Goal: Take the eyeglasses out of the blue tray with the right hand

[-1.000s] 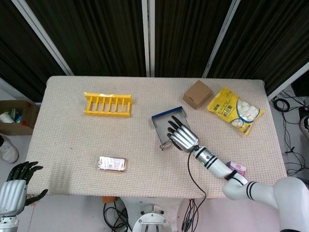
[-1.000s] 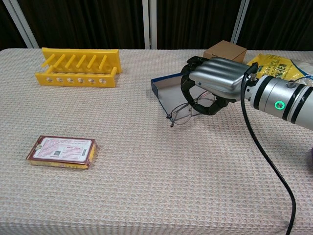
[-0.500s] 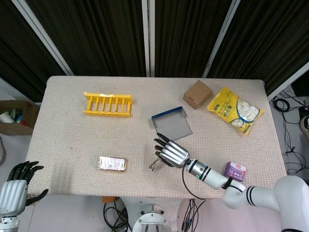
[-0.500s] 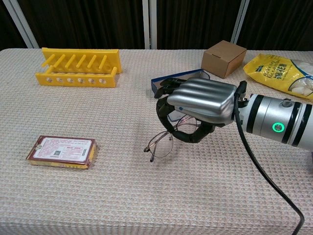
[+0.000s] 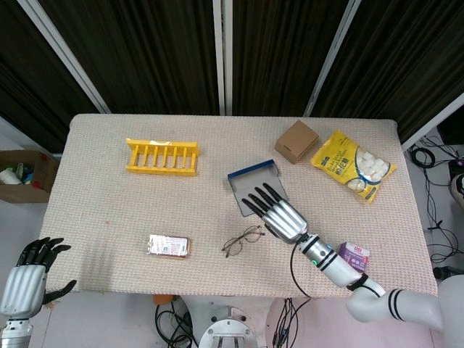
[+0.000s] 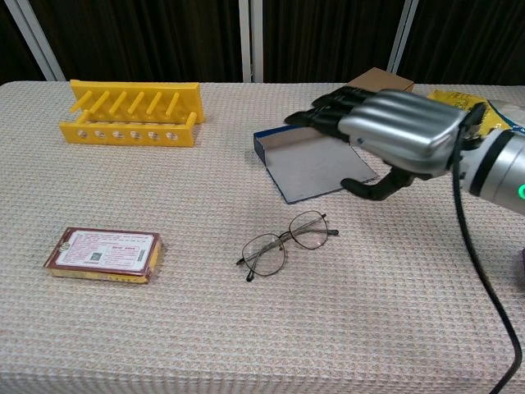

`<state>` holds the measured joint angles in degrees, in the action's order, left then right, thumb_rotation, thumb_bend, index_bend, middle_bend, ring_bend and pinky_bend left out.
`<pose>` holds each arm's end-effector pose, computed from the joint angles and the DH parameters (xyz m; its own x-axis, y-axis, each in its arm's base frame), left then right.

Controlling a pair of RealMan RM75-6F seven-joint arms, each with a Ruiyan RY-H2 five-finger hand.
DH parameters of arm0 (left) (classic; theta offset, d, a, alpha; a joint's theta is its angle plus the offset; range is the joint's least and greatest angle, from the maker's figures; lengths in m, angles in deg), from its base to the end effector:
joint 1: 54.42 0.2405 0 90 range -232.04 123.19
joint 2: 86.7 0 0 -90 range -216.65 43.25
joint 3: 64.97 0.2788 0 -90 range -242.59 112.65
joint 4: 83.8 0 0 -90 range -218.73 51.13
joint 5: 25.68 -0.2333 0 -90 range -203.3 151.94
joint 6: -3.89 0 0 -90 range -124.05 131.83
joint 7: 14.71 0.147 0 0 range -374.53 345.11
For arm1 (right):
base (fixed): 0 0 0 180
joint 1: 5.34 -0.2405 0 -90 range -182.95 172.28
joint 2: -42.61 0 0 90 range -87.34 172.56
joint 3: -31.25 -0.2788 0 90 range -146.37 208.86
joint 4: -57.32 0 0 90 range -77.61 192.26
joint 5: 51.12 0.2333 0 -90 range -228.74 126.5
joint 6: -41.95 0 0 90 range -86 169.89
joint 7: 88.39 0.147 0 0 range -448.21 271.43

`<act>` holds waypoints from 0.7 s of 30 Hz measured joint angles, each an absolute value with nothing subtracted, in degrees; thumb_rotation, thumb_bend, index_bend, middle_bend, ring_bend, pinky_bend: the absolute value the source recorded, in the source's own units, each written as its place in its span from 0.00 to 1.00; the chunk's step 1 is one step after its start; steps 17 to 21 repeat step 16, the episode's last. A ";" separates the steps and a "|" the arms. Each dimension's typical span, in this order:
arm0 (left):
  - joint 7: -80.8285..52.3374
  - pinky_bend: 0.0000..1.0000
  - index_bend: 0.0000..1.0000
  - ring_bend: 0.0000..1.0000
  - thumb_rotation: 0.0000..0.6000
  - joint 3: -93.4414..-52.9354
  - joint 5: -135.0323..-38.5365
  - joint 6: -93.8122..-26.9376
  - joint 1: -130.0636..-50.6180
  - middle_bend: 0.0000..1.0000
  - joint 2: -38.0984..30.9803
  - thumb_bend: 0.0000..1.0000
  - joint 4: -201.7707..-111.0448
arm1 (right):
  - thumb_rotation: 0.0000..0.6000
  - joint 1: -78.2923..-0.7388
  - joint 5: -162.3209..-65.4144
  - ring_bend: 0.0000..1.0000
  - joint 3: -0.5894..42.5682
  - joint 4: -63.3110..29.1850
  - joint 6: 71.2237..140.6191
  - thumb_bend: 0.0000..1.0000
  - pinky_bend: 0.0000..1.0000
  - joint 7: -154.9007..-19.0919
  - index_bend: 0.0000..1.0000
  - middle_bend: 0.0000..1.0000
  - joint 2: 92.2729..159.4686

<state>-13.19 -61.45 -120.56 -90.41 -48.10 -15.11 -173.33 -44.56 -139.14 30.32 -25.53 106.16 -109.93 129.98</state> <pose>-0.3399 0.0953 0.1061 0.3421 0.0222 0.9394 0.9393 0.0185 -0.3425 -0.1716 -0.3170 -0.0367 0.6356 -0.0031 0.7720 -0.5943 -0.6403 0.4866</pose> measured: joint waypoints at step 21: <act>-10.28 0.14 0.30 0.12 1.00 -63.18 -120.61 -89.98 -50.03 0.20 -15.72 0.10 -174.82 | 1.00 -16.58 -136.74 0.00 35.15 -33.25 136.17 0.37 0.00 -93.36 0.00 0.07 112.15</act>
